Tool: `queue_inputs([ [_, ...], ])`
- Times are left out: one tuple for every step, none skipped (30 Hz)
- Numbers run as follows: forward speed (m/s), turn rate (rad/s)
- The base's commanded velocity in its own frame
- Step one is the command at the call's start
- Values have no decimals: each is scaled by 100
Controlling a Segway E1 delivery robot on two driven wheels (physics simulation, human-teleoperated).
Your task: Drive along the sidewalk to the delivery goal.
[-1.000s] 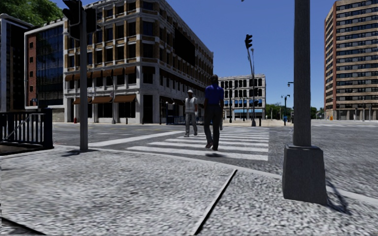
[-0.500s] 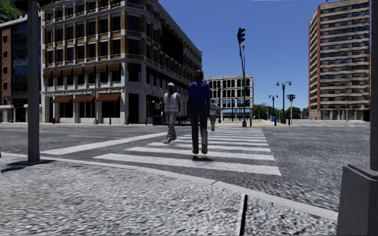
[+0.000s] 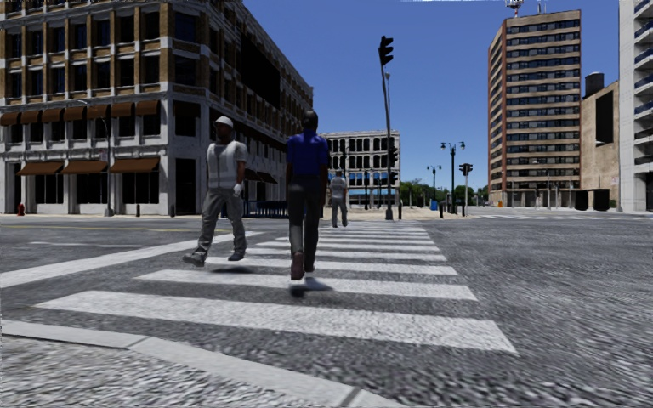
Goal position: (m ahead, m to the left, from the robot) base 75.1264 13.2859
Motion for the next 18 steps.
queue_inputs([
  [196, -35],
  [185, -34],
  [173, -34],
  [173, -34],
  [167, -34],
  [160, -34],
  [146, -34],
  [146, -34],
  [133, -34],
  [128, -34],
  [126, -34],
  [126, -34],
  [126, -34],
  [126, -34],
  [126, -34],
  [126, -34],
  [126, -34],
  [126, -34],
])
